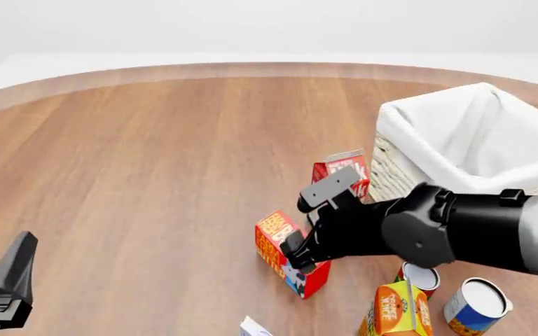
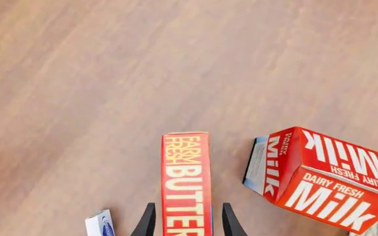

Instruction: Pick up the cream cheese box and the butter, and put them in the basket.

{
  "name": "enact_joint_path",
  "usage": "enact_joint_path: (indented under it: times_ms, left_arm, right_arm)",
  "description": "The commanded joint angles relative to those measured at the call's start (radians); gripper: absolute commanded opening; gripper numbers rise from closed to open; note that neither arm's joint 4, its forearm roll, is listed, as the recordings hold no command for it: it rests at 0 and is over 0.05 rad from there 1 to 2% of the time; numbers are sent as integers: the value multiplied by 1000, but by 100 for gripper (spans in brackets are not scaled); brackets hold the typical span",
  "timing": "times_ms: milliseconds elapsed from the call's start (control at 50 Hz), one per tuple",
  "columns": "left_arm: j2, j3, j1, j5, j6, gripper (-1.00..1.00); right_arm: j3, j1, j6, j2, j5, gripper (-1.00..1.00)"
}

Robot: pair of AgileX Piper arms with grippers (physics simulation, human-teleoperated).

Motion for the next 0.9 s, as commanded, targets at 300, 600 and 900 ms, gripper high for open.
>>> enact_joint_path:
  times_ms: [300,600,900]
  left_arm:
    - [0,0,0,0,0,100]
    - [0,0,0,0,0,100]
    - [0,0,0,0,0,100]
  right_arm:
    - [50,5,29,76,-93,100]
    - [72,6,49,162,-170,100]
    - [44,-3,5,2,-64,-100]
